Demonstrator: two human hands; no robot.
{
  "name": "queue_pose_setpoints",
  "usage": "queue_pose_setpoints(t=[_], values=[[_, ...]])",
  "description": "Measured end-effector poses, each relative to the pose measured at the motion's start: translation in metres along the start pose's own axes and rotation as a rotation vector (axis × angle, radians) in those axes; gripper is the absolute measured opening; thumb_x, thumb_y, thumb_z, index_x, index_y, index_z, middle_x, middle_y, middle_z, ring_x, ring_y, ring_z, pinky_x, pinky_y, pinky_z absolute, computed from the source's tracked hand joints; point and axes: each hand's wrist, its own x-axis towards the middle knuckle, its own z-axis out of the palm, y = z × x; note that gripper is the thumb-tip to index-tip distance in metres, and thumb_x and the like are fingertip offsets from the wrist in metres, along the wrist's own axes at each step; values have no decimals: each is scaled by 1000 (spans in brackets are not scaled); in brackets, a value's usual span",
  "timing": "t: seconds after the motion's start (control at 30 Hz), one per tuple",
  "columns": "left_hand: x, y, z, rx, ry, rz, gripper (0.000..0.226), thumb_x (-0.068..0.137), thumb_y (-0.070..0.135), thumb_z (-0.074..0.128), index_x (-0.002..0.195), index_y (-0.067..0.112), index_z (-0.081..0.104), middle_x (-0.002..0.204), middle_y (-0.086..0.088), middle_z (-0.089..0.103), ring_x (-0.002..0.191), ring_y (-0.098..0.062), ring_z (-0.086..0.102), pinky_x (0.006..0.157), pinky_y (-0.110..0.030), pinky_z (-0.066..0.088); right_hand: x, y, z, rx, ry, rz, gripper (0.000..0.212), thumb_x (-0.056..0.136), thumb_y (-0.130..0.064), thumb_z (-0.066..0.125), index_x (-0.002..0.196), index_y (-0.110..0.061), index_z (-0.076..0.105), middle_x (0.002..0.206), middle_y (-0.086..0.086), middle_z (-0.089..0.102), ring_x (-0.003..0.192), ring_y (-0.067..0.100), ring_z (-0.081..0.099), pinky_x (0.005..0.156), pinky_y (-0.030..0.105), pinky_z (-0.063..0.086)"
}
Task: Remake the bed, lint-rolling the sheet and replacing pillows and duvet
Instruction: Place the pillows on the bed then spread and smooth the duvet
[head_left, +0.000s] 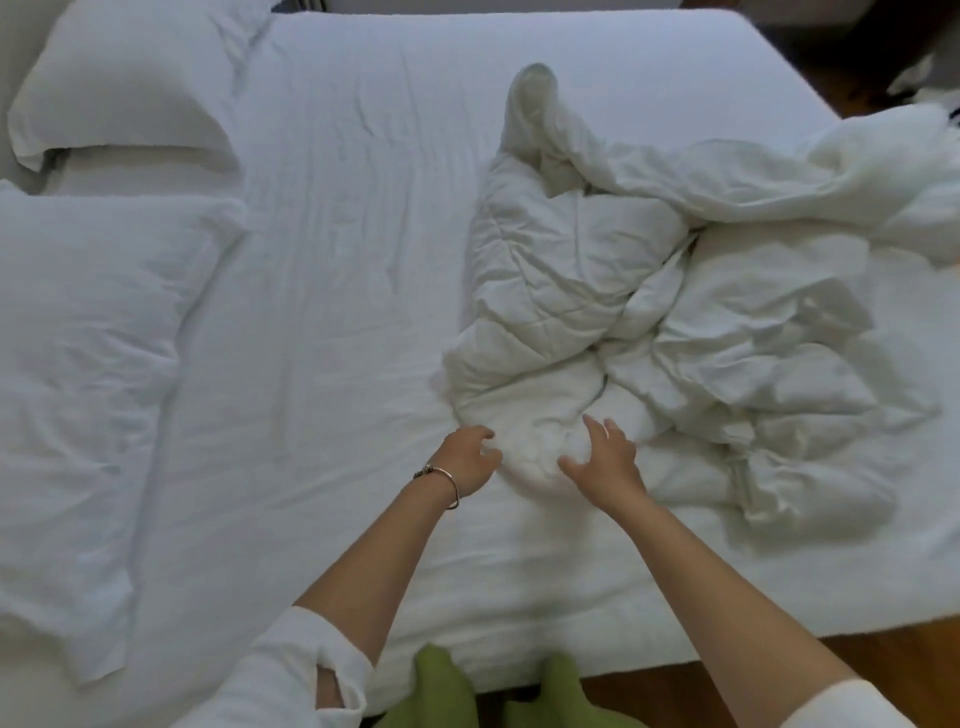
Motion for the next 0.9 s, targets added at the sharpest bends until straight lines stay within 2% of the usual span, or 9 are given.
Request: queue_pose_setpoints(t=[0.07,0.13,0.2,0.33,0.43,0.57,0.7,0.8,0.9], values=[[22,39,18,62,8,48,50,97,29,51,144,15,40,148,-7,38,137,-23,33,111,-32,29,12,33,-35,-57,176,4,78,87,-41,66,152,-24,26,160,8,11,144,35,15,113,45,28],[43,76,30,108,40,126,56,95,30,53,147,19,35,150,-6,36,139,-23,30,113,-38,28,23,62,-72,-100,423,-2,80,79,-41,75,147,-23,36,152,14,22,135,42,25,108,52,34],[62,114,34,129,97,221,59,94,29,55,148,22,34,149,-3,37,138,-22,31,112,-36,29,36,86,-107,-129,583,32,85,72,-47,78,144,-29,37,144,13,19,128,41,26,100,56,37],[96,179,40,166,148,347,61,91,26,59,147,26,34,144,-4,41,133,-26,36,109,-36,32,72,120,-160,-159,394,147,78,71,-63,72,136,-47,32,147,8,8,132,38,16,105,53,32],[113,215,47,222,92,421,64,91,26,59,149,27,31,143,-5,41,132,-26,36,108,-35,33,100,134,-179,-20,163,157,60,78,-54,72,129,-35,48,142,13,21,126,39,28,106,41,32],[116,251,59,211,55,500,64,92,26,59,149,27,30,140,-6,44,130,-22,39,106,-31,34,101,134,-180,39,116,71,33,92,-34,63,123,-23,57,132,11,43,119,33,46,94,32,38],[116,261,73,250,9,544,66,92,30,60,150,28,28,143,-4,41,133,-21,38,108,-30,33,76,153,-170,226,53,39,44,87,-41,65,127,-25,58,122,5,54,103,18,57,88,26,43],[123,272,78,254,-5,610,65,93,30,58,150,30,27,147,-2,37,134,-19,36,109,-28,30,65,172,-170,271,58,2,58,84,-42,71,138,-36,49,130,-5,45,120,12,47,103,24,38],[130,298,87,226,26,649,63,93,30,58,149,31,30,147,-3,38,133,-22,37,108,-31,31,59,187,-188,315,199,25,69,87,-36,71,147,-36,37,140,1,37,131,17,38,109,26,30]])
